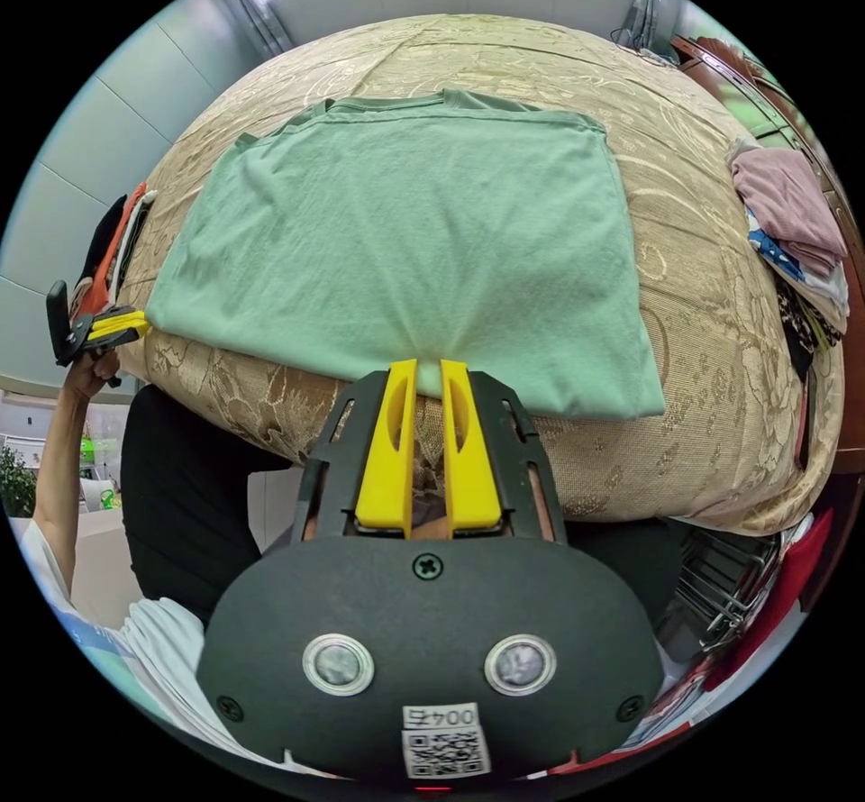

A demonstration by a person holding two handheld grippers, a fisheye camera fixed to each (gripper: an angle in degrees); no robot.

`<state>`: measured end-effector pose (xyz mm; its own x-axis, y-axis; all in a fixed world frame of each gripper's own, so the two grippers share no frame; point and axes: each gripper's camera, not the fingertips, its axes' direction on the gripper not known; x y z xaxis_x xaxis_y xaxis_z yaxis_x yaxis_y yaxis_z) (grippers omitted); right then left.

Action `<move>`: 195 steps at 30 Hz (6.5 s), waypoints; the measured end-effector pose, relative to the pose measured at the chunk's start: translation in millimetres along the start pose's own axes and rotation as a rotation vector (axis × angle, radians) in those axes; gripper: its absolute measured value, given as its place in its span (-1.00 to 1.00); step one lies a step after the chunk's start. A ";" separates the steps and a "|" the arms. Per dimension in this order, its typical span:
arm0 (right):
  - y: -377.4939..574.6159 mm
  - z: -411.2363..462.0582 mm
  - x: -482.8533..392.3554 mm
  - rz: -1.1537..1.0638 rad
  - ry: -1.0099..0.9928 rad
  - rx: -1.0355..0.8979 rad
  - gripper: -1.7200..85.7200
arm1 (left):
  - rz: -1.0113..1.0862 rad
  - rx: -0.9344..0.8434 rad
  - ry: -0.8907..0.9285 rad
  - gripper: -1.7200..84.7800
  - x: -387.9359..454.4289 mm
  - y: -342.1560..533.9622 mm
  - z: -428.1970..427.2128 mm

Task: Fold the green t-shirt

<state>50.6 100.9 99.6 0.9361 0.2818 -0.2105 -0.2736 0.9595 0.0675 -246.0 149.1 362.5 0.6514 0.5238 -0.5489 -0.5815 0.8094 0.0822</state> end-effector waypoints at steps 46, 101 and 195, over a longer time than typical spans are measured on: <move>120.3 20.2 260.1 -0.199 -0.135 0.211 -0.70 | -0.293 -0.024 -0.145 -0.96 39.2 -70.3 56.3; -126.7 36.7 209.9 0.019 -0.043 0.182 -0.82 | -0.503 0.241 -0.237 -0.89 -96.6 -169.1 20.1; 159.1 308.2 247.4 0.544 -0.841 0.106 -0.87 | 0.422 0.046 -0.313 -0.69 503.5 -366.7 293.0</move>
<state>306.7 321.5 358.9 0.5528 0.5465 0.6291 -0.7276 0.6845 0.0447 438.0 193.9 299.7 0.4837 0.8553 -0.1856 -0.8075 0.5180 0.2822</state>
